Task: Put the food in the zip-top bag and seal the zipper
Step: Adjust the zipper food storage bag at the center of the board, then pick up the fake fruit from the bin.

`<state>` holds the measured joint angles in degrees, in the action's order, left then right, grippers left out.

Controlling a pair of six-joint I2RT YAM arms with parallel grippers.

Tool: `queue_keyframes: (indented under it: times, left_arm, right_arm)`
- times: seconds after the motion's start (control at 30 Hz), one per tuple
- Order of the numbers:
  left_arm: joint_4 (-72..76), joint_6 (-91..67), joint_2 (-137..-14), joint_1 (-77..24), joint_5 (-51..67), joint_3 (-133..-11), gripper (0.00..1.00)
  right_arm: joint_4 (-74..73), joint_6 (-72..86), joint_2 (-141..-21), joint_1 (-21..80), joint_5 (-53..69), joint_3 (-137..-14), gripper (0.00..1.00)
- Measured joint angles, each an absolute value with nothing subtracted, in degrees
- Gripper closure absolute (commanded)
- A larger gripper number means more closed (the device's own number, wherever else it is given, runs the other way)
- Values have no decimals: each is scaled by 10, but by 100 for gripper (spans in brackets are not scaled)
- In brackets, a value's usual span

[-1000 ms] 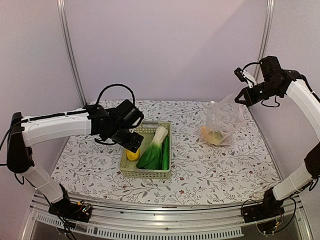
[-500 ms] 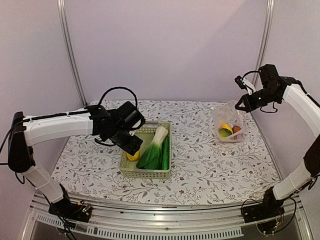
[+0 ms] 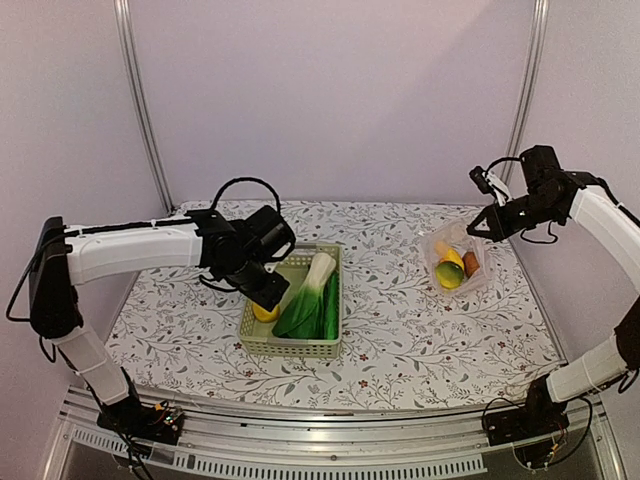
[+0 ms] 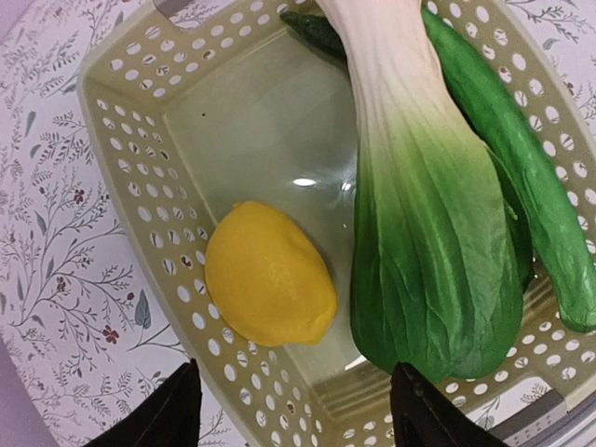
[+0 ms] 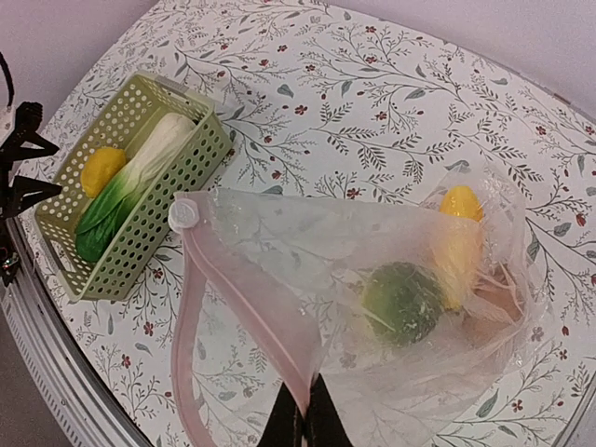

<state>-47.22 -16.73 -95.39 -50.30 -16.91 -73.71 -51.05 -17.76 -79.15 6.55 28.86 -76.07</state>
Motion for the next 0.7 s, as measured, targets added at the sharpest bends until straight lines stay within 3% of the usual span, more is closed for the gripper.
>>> queue_keyframes:
  times: [0.4, 0.7]
  left_arm:
    - [-468, -161, -981, -489, -129, -754, 29]
    - [-465, -130, -931, -462, -77, -749, 26]
  right_arm:
    - [-510, -183, -757, 65, 290, -754, 100]
    - [-510, -191, -757, 65, 288, -754, 100]
